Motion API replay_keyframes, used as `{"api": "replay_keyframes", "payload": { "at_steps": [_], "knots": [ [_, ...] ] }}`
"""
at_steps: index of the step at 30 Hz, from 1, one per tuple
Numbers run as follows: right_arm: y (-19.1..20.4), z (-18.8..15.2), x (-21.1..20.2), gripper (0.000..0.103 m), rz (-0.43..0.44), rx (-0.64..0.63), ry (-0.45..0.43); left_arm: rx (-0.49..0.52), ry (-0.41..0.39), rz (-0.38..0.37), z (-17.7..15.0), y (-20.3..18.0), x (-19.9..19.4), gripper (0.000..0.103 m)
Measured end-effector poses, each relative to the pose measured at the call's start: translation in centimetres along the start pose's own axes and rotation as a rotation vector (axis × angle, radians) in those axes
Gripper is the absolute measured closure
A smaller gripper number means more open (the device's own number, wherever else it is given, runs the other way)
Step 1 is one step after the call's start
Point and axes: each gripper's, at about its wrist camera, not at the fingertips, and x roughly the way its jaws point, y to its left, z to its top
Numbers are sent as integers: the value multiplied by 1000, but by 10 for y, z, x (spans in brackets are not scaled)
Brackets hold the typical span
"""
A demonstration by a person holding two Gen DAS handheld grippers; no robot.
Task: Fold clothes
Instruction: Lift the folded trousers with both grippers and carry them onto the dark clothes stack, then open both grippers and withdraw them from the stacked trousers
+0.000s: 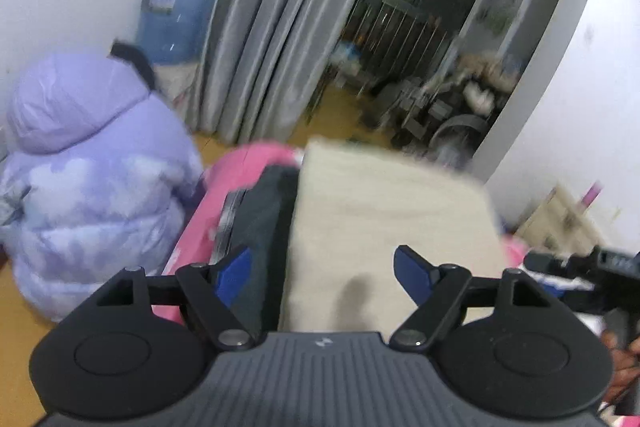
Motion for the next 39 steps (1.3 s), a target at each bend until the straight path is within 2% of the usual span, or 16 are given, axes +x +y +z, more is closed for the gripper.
{"api": "replay_keyframes", "payload": {
  "at_steps": [2,4,5,7,9,13,15,16,20,23,25,28,31,35,37,39],
  "knots": [
    [5,-6,13,50,-47,-35,31,33,22,69,-10,-5,15,24],
    [14,-13,25,58,-63,-81,45,54,19,114,-19,-7,23,24],
    [18,-17,31,62,-70,-104,52,49,17,118,-19,-6,22,24],
    [31,-24,41,62,-88,-163,54,39,12,127,-19,-3,20,24],
    [43,-29,46,58,-102,-214,48,29,7,135,-19,1,18,24],
    [23,-30,13,49,-68,-137,13,18,-7,165,-15,3,11,24],
    [14,-31,-3,38,-51,-98,-5,14,-23,190,-13,0,2,25],
    [9,-32,-11,36,-43,-78,-14,1,-34,192,-13,0,-4,25],
    [-8,-59,-70,34,-43,-30,-11,-39,-79,165,-28,-13,-44,24],
    [0,-107,-122,34,-91,-97,12,-41,-91,98,-60,-32,-88,18],
    [15,-146,-155,31,-158,-181,25,-16,-66,60,-87,-50,-121,18],
    [36,-200,-201,22,-212,-259,19,13,-70,29,-126,-74,-173,13],
    [55,-239,-236,19,-226,-285,-11,12,-113,39,-159,-94,-223,9],
    [78,-271,-265,18,-319,-365,-22,42,-132,75,-187,-122,-271,4],
    [85,-281,-280,15,-352,-353,-43,41,-149,88,-199,-135,-294,3],
    [91,-290,-294,8,-385,-345,-63,23,-154,74,-209,-145,-313,0]
  ]
}}
